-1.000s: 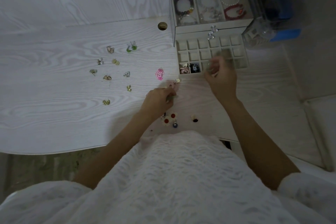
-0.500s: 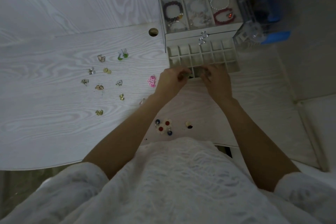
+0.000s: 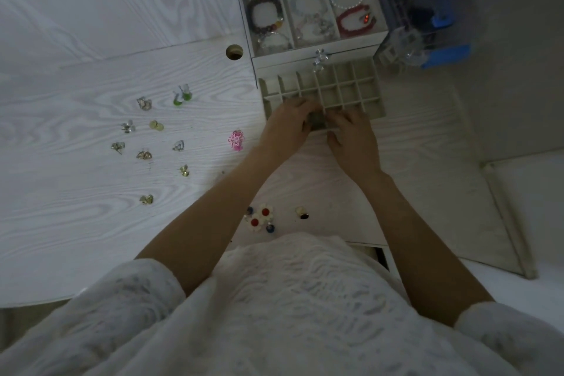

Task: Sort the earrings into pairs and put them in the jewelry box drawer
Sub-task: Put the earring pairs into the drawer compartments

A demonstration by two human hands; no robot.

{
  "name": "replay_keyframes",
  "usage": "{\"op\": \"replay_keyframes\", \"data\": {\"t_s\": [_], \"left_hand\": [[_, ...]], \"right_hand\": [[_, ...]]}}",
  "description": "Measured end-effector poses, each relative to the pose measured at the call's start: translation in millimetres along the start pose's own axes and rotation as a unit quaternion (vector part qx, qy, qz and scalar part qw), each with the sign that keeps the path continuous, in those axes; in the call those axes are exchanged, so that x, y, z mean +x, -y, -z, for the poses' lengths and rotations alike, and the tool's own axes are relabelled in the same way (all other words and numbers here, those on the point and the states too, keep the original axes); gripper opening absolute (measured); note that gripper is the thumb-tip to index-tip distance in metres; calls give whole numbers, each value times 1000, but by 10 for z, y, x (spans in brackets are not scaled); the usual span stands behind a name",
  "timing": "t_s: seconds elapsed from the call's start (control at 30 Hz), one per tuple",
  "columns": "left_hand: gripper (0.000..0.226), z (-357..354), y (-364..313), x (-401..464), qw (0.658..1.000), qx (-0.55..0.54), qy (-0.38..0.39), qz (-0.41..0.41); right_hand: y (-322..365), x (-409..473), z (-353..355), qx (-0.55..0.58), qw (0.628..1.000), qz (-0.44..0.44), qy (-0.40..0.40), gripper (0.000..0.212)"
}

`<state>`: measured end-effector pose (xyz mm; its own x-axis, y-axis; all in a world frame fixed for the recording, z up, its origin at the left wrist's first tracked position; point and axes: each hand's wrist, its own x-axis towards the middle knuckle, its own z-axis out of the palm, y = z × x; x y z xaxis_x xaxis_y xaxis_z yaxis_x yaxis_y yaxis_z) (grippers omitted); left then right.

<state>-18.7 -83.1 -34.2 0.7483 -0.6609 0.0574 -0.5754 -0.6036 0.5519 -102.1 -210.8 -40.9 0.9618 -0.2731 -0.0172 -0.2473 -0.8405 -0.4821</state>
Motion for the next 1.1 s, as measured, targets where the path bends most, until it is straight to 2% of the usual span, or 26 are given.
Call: {"op": "replay_keyframes", "data": {"t_s": [0.13, 0.3, 0.57, 0.63, 0.73, 0.83, 0.93, 1.0, 1.1], "left_hand": [[22, -40, 106, -74, 992, 109, -47, -31], [26, -69, 151, -187, 985, 148, -63, -63], [34, -82, 170, -170, 982, 172, -9, -78], [34, -75, 169, -162, 983, 166, 10, -79], [37, 11, 106, -207, 992, 102, 30, -67], [34, 212, 40, -389, 998, 37, -19, -55], [22, 393, 26, -715, 997, -1, -78, -25], [19, 467, 45, -967, 995, -14, -100, 10], [21, 455, 132, -1352, 996, -36, -59, 56]], "right_hand": [[-39, 16, -112, -98, 995, 11, 24, 26], [88, 104, -91, -82, 996, -5, -36, 17], [152, 249, -71, -96, 995, -1, -23, 19], [166, 206, -94, -88, 996, 1, -28, 20], [205, 35, -88, -95, 994, 5, -50, 24], [251, -246, -29, -55, 997, 12, -55, 28], [294, -558, -32, 20, 999, 42, -13, 27], [330, -723, -69, 59, 995, 61, 46, 23], [429, -859, -167, 60, 982, 91, 153, 29]]}}
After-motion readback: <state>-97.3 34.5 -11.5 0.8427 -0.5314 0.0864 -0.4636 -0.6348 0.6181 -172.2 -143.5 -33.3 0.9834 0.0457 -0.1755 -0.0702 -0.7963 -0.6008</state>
